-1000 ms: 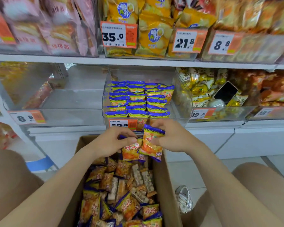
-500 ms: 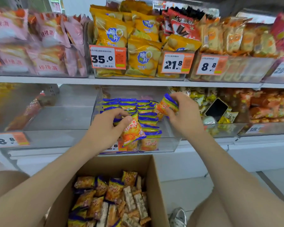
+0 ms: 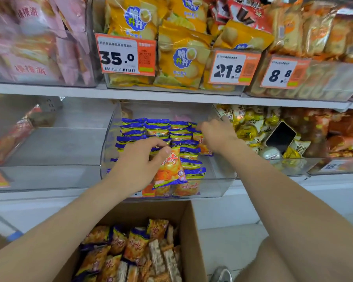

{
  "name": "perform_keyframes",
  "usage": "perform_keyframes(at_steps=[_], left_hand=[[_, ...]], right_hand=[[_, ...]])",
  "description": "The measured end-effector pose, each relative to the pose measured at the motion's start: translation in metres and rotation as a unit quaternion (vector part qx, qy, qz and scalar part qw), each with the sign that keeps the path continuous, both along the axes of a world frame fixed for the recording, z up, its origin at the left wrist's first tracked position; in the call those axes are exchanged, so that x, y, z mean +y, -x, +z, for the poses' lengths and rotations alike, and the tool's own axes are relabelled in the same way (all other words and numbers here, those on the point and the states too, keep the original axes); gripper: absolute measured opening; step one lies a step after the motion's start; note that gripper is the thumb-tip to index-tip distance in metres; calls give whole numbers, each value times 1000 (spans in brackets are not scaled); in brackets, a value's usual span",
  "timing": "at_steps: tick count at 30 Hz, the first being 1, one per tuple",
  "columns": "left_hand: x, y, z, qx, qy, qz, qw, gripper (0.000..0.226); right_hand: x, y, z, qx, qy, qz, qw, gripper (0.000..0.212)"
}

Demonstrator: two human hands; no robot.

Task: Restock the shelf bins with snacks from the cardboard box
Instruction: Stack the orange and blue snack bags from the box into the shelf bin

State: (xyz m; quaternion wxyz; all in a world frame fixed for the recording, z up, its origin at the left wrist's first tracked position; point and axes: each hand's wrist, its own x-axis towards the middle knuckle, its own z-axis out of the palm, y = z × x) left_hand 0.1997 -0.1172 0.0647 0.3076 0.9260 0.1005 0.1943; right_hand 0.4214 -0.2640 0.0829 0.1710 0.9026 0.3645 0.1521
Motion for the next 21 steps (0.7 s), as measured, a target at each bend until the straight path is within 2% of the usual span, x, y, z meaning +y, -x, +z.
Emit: perform_keyframes(at_steps=[3,7,9,10,11,12,14,15,16,18,19,21], left_hand=[[2,-5,-1,9,9,2,1000,33],[1,-9,2,14,55,1,998,31],[3,-8,2,3,92,6,996,25],[3,-8,2,-1,112,12,994,25],[3,-8,4,-5,132,16,991,25],[2,-8,5,-9,152,20,988,26],[0,-9,8,-20,180,23,983,27],[-2,-9,10,-25,186,20,982,29],[-5,-8,12,-32,191,13,981,30],[-10,-8,13,-44,212,-10,976,33],[-13,-9,14,-48,229,-19,972,31],[-19,-9,13,-48,239,-31,969,22]], right_hand=[[8,-4,-5,10,-12,-2,1000,40],[6,-5,-12,86,-20,3,996,39],[-3,-4,-6,92,-61,16,994,38],[-9,-1,-2,90,-115,32,989,32],[-16,7,2,107,-198,58,973,26],[-24,18,6,148,-290,89,941,29],[-40,53,20,311,-427,123,840,36],[-47,70,26,405,-432,138,794,34],[-52,83,28,470,-410,157,766,38],[-58,93,26,499,-360,190,765,47],[-59,92,26,491,-362,195,768,44],[-63,83,28,457,-421,168,765,32]])
